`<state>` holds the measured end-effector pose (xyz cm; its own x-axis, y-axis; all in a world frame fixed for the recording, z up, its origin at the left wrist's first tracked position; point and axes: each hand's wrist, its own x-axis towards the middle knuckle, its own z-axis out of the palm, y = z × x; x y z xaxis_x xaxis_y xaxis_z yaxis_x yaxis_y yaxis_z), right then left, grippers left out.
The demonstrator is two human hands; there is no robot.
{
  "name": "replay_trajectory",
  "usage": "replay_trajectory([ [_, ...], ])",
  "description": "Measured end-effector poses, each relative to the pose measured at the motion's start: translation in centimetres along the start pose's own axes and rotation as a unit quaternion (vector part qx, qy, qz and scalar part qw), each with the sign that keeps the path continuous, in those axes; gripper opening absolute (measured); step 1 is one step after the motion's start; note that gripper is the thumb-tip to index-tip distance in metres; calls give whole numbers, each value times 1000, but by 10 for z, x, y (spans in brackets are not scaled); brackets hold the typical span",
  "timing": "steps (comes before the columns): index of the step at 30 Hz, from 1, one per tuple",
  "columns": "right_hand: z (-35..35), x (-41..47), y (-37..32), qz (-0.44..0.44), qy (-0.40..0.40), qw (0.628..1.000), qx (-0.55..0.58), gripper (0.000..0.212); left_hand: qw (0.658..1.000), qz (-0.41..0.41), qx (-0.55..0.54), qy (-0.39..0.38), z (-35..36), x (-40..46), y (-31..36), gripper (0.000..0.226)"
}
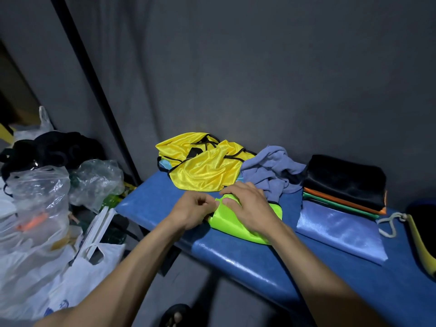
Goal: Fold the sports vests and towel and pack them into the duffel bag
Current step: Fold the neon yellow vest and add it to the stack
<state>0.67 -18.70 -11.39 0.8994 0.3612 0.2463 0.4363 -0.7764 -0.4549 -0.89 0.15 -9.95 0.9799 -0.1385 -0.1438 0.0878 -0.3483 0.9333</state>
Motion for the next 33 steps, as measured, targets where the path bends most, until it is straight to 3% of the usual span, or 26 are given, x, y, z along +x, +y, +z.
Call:
replay_trajectory([
  [3,3,0,6,-1,43,996,77,13,1000,3,-6,-4,2,1,3,20],
  [8,-3,2,6,-7,78,983,165,5,999,8,24,-23,0,8,3,18],
  [15,-6,4,8,-33,70,988,137,6,995,67,52,-59,0,17,-7,20],
  [19,-3,8,8,-30,53,991,118,4,993,97,64,9,3,21,-12,12],
  [23,-3,12,3,-26,52,993,107,8,992,116,36,-13,6,26,-15,13],
  [29,6,20,-1,17,41,993,105,9,991,74,23,-105,-1,27,-15,15],
  [33,11,18,-2,33,41,995,83,9,998,44,-6,-40,-1,15,-17,15],
])
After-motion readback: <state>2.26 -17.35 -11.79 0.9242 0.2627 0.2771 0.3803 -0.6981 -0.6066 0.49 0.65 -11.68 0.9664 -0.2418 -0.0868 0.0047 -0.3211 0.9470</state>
